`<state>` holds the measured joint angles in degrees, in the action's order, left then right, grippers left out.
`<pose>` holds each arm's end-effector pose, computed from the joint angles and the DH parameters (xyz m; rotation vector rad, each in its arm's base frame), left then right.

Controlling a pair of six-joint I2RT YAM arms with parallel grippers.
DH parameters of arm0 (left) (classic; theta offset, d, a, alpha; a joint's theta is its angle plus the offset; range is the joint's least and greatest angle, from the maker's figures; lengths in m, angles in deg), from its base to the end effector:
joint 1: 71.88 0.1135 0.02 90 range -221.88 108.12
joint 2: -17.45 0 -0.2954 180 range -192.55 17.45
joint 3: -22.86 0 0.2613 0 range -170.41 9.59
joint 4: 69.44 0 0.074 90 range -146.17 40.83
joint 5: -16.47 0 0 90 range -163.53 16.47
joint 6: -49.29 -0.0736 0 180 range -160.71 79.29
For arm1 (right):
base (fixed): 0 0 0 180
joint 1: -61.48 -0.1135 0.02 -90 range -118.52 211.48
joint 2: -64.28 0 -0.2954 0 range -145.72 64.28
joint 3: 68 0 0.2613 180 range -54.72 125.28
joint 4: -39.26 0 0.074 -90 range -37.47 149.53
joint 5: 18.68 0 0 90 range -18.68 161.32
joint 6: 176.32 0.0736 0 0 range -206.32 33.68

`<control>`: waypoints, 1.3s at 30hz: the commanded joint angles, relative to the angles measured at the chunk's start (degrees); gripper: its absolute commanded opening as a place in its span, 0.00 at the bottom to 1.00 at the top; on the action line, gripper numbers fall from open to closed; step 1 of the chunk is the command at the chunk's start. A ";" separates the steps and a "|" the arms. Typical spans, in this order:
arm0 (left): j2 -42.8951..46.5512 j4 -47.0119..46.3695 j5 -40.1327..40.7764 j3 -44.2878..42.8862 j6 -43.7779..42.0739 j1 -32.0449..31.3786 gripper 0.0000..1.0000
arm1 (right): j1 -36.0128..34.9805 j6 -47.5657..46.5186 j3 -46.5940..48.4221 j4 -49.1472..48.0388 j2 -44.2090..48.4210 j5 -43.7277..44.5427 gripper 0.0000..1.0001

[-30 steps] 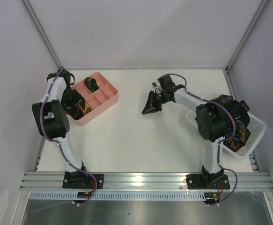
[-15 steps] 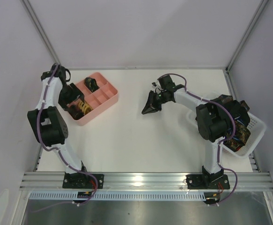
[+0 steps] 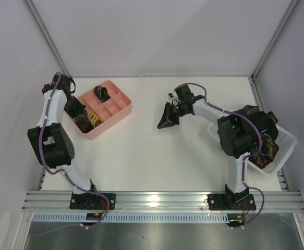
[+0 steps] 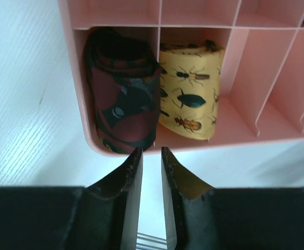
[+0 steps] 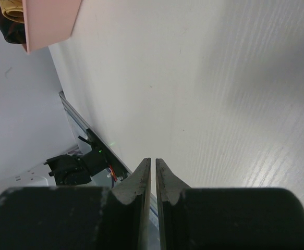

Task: Roll the ties
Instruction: Place the rolled tie into the container

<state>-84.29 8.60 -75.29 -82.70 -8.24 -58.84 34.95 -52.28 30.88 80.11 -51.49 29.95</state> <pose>0.3716 0.0838 0.2781 -1.1057 2.6520 -0.1107 0.3965 0.2523 0.1943 -0.1187 2.7451 1.2889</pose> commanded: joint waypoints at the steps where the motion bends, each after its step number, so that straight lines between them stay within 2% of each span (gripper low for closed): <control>1: -0.40 -2.28 0.26 1.41 -1.00 1.64 0.25 | -0.46 -0.12 -1.58 -0.06 3.17 0.58 0.13; 12: -3.56 -6.15 1.05 5.80 -3.82 3.40 0.23 | -0.63 0.67 -4.13 -1.03 5.81 2.25 0.13; 20: 2.50 -7.82 -0.87 7.30 -2.41 4.01 0.22 | -1.69 0.50 -4.39 -0.42 7.04 3.48 0.13; 22: 6.70 -7.82 -2.54 7.12 -1.28 4.01 0.29 | -1.95 0.24 -4.04 0.02 7.22 3.83 0.13; 23: 8.38 -8.17 -3.07 7.12 -0.92 4.01 0.37 | -1.95 -0.20 -3.78 0.46 7.31 4.27 0.14; 27: 16.64 -10.09 -8.06 9.14 0.93 3.66 0.44 | -1.95 -3.00 -2.11 3.80 8.71 6.73 0.14; 30: 24.28 -14.21 -11.94 14.49 1.54 0.95 0.54 | -1.60 -5.03 -2.63 5.91 11.69 8.93 0.14; 33: 33.15 -21.59 -21.16 23.36 2.16 -4.32 0.61 | -1.16 -6.44 -4.74 6.79 16.35 11.74 0.16; 34: 35.35 -28.06 -25.36 28.26 3.29 -5.99 0.63 | -1.16 -6.71 -6.48 6.62 17.75 13.40 0.17; 37: 43.45 -35.67 -27.59 34.79 3.31 -14.95 0.75 | -1.69 -6.89 -11.32 3.38 24.60 18.22 0.35; 38: 44.77 -36.03 -27.16 35.68 2.95 -18.19 0.89 | -1.95 -6.54 -15.42 2.50 26.88 19.73 0.47; 39: 46.00 -36.73 -27.24 36.82 2.69 -19.35 0.96 | -2.21 -5.84 -17.29 1.44 30.65 20.96 0.52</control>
<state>-41.60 -18.98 -97.21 -48.58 -6.07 -74.16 33.45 -57.46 18.84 83.76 -28.82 44.47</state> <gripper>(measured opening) 0.914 0.466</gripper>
